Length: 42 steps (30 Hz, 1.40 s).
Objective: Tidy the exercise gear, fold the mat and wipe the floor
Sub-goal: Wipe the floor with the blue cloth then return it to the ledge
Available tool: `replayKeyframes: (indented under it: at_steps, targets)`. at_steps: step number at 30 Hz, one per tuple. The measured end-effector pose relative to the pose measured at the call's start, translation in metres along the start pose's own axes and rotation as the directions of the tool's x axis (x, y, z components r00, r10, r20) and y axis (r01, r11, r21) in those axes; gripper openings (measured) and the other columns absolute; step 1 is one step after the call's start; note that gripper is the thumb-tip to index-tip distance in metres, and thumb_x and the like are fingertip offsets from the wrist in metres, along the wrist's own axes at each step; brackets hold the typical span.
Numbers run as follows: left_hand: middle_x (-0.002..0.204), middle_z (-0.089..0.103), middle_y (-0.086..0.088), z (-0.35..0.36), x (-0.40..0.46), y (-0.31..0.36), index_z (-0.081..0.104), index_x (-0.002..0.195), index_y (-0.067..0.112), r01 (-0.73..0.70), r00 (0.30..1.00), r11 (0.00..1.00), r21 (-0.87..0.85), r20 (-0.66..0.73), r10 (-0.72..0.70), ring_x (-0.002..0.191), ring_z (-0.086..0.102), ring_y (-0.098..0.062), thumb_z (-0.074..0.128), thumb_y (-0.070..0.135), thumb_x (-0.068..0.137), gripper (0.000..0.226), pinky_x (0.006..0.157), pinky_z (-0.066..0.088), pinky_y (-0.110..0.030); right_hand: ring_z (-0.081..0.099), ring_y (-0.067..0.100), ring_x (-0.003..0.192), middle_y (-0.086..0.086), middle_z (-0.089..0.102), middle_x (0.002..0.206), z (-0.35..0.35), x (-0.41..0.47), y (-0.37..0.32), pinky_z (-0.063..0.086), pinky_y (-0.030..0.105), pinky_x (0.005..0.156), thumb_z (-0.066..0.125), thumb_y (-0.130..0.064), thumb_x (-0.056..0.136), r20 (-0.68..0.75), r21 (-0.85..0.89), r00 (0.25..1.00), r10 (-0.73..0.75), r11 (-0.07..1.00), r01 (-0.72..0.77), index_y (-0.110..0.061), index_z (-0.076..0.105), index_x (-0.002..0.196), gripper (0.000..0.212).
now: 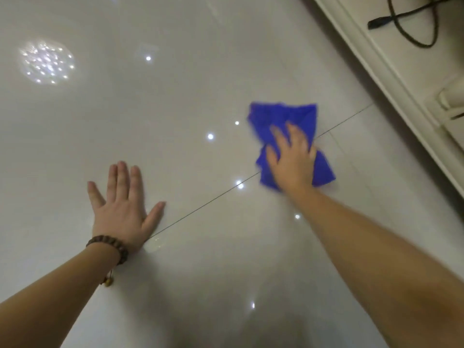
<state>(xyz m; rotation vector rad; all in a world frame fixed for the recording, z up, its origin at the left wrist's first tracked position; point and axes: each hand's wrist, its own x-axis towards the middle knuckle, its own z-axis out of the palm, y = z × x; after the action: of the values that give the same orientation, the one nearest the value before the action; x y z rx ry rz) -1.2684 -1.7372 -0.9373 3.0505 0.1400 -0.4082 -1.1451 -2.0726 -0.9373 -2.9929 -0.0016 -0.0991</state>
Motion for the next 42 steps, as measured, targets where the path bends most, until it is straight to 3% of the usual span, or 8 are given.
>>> replayKeyframes:
  at_steps: [5, 14, 20, 25, 28, 34, 38, 42]
  targets:
    - [0.161, 0.001, -0.015, 0.0, 0.0, 0.002, 0.006, 0.153, 0.008, 0.01, 1.0, 1.0, -0.009, -0.018, -0.011, 0.149, -0.009, -0.023, 0.017, 0.068, 0.088, 0.089, 0.115, -0.007, -0.059, 0.034, 0.019, 0.136, -0.002, 0.039, 0.149, -0.014, -0.107, 0.044, 0.032, 0.049, 0.101, 0.046, -0.046, 0.085, 0.177, 0.077, 0.813, -0.554, 0.832, 0.55, -0.039, 0.039, 0.139, 0.054]
    - [0.161, 0.005, -0.016, 0.0, 0.0, 0.003, 0.006, 0.153, 0.01, 0.012, 0.999, 1.0, -0.006, -0.032, -0.012, 0.149, -0.004, -0.024, 0.019, 0.069, 0.087, 0.089, 0.114, -0.009, -0.054, 0.033, 0.026, 0.136, 0.003, 0.035, 0.151, -0.01, -0.014, 0.073, 0.028, 0.052, 0.107, 0.039, -0.045, 0.094, 0.004, -0.05, 0.992, 0.124, 0.991, -0.124, -0.03, 0.041, 0.141, 0.049]
    - [0.161, 0.003, -0.014, -0.005, -0.001, 0.003, 0.006, 0.154, 0.009, 0.021, 1.0, 1.0, 0.002, -0.019, -0.021, 0.149, -0.006, -0.023, 0.017, 0.069, 0.087, 0.09, 0.114, -0.008, -0.056, 0.031, 0.02, 0.137, -0.001, 0.036, 0.15, -0.032, -0.118, 0.114, 0.032, 0.054, 0.102, 0.044, -0.048, 0.086, 0.214, 0.032, 0.874, -0.436, 0.898, 0.44, -0.039, 0.037, 0.139, 0.055]
    - [0.161, 0.004, -0.015, 0.0, -0.002, 0.003, 0.007, 0.154, 0.009, 0.024, 0.999, 0.999, 0.035, -0.025, -0.023, 0.149, -0.005, -0.024, 0.015, 0.069, 0.086, 0.091, 0.114, -0.005, -0.058, 0.019, 0.025, 0.142, 0.003, 0.02, 0.156, -0.029, -0.018, 0.15, 0.02, 0.055, 0.111, 0.032, -0.047, 0.097, 0.155, -0.08, 0.965, 0.214, 0.976, -0.203, -0.031, 0.029, 0.146, 0.052]
    - [0.161, -0.004, -0.012, 0.002, 0.0, 0.0, 0.0, 0.154, 0.011, 0.025, 1.0, 0.999, 0.027, 0.002, -0.025, 0.148, -0.012, -0.021, 0.011, 0.071, 0.084, 0.093, 0.115, -0.01, -0.056, 0.015, 0.026, 0.143, 0.005, 0.018, 0.157, -0.028, -0.015, 0.124, 0.015, 0.054, 0.113, 0.033, -0.045, 0.098, 0.134, -0.063, 0.946, 0.297, 0.955, -0.291, -0.029, 0.026, 0.147, 0.052]
    - [0.161, -0.006, -0.012, -0.006, -0.062, -0.028, -0.001, 0.153, 0.005, 0.092, 0.996, 0.977, -0.19, 0.012, -0.092, 0.148, -0.014, -0.019, 0.015, 0.071, 0.083, 0.098, 0.112, -0.021, -0.042, 0.028, 0.024, 0.139, 0.004, 0.033, 0.152, -0.026, -0.152, 0.051, 0.023, 0.053, 0.107, 0.039, -0.05, 0.089, 0.181, -0.048, 0.982, -0.06, 0.996, 0.069, -0.03, 0.041, 0.141, 0.055]
    - [0.159, 0.001, -0.022, 0.023, -0.161, -0.05, 0.005, 0.151, -0.001, 0.411, 0.912, 0.892, -0.186, 0.085, -0.402, 0.148, -0.008, -0.03, 0.014, 0.07, 0.085, 0.097, 0.115, -0.007, -0.061, 0.029, 0.02, 0.139, 0.0, 0.035, 0.151, -0.031, -0.245, 0.001, 0.023, 0.052, 0.108, 0.047, -0.052, 0.084, 0.265, 0.058, 0.849, -0.456, 0.887, 0.458, -0.038, 0.041, 0.139, 0.058]
    - [0.159, -0.002, -0.024, 0.037, -0.171, -0.06, 0.003, 0.151, -0.002, 0.5, 0.863, 0.858, -0.12, 0.147, -0.483, 0.148, -0.009, -0.033, 0.006, 0.073, 0.084, 0.1, 0.113, -0.004, -0.066, 0.032, 0.021, 0.137, 0.0, 0.039, 0.149, -0.018, -0.221, -0.046, 0.021, 0.053, 0.107, 0.046, -0.052, 0.084, 0.277, 0.084, 0.812, -0.513, 0.855, 0.512, -0.038, 0.042, 0.138, 0.056]
